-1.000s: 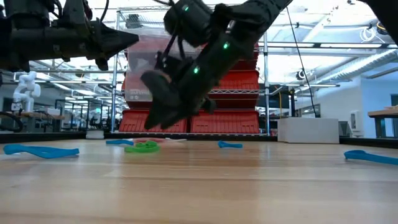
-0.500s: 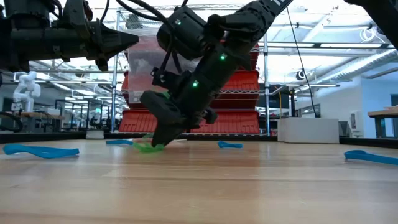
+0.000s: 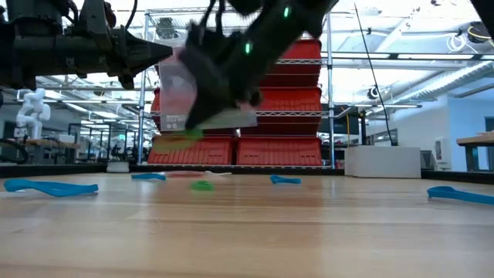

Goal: Sort rubber bands
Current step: Put the left green rubber band into the zip bag

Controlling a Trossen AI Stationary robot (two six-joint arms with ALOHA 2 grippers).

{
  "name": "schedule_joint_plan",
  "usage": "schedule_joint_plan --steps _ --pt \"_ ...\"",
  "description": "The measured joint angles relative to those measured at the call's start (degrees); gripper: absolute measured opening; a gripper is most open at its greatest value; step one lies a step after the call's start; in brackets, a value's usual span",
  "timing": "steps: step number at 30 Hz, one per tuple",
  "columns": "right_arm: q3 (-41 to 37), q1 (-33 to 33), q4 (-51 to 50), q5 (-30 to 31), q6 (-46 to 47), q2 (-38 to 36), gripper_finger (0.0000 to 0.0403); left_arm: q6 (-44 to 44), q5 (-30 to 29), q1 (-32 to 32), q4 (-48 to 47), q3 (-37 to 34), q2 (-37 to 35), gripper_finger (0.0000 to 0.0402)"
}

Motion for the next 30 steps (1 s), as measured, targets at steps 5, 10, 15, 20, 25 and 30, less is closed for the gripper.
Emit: schedule_joint_plan --steps 5,10,15,20,25,30 --pt "0.0 3.0 -1.1 6.6 -4.6 -5.4 0.0001 0.1 -0.9 0.2 -2.1 0.0 0.0 0.0" --pt "0.0 6.1 -1.1 17.2 -14.3 -10.9 0.0001 0.0 0.8 1.3 -4.5 0.1 0.0 0.0" --pt "0.0 7.9 -0.9 24.9 -25.5 -14.9 0.0 0.1 5.7 2.3 -11.2 2.2 0.0 0.0" --pt "0.0 7.8 -0.9 28.7 -33.2 -16.2 0.0 0.1 8.6 2.4 -18.1 5.3 0.0 0.0" --pt "0.0 7.8 -2.2 30.1 -37.9 -16.1 0.0 0.1 9.1 2.4 -19.9 6.1 0.0 0.0" --pt "0.0 7.8 -3.6 31.4 -38.6 -16.1 0.0 0.0 9.9 2.4 -20.0 6.1 0.0 0.0"
